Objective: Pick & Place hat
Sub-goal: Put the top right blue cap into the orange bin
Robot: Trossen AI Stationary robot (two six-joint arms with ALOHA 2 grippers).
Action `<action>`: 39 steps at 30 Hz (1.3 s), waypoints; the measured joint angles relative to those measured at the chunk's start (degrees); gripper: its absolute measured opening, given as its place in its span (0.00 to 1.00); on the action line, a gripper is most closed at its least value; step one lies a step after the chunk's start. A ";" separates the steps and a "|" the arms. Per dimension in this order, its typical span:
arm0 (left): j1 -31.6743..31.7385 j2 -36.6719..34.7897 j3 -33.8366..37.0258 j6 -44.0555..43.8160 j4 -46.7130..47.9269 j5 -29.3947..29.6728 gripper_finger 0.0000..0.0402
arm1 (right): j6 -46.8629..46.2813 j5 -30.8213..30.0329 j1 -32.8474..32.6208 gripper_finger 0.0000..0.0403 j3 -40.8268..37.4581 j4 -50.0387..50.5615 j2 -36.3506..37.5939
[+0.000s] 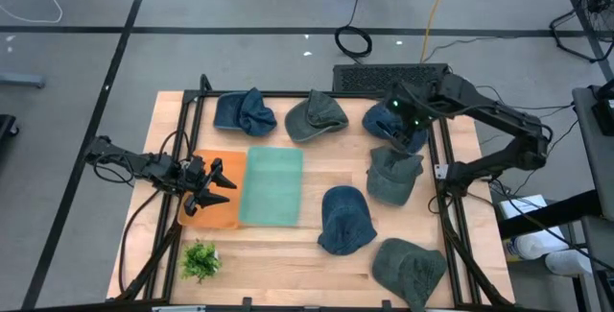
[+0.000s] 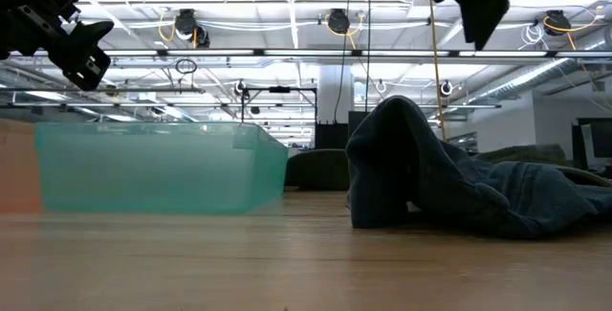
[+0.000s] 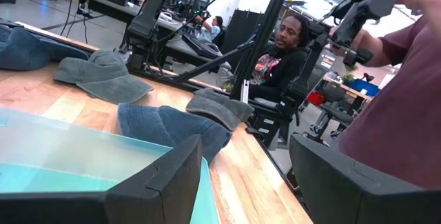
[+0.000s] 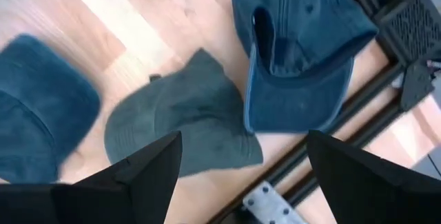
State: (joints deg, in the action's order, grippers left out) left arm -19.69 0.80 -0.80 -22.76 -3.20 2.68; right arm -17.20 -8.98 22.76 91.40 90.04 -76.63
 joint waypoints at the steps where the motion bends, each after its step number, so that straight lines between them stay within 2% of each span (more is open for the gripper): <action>1: -0.01 0.00 0.00 0.00 0.00 0.00 0.57 | 1.26 0.04 1.13 0.74 0.78 -0.07 -0.64; 8: -0.01 0.00 0.00 0.00 0.00 0.00 0.57 | 7.99 0.50 10.74 0.74 2.53 0.02 -3.41; 12: 0.00 0.00 0.00 0.00 0.00 0.00 0.57 | 10.36 3.14 15.94 0.74 2.53 0.00 -5.11; 21: 0.00 0.00 0.00 0.00 0.00 0.00 0.57 | 16.88 3.08 22.33 0.74 2.53 -0.88 -7.58; 29: -0.01 0.00 -0.01 0.00 0.00 0.00 0.57 | 16.12 3.01 21.74 0.74 2.20 -4.98 -7.27; 39: 0.00 0.00 0.00 0.00 0.01 0.00 0.57 | 15.13 2.85 18.78 0.74 -4.69 -9.50 -7.30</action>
State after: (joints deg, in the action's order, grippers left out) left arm -19.69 0.80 -0.80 -22.76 -3.19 2.68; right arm -2.06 -6.13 41.54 86.71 80.54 -83.93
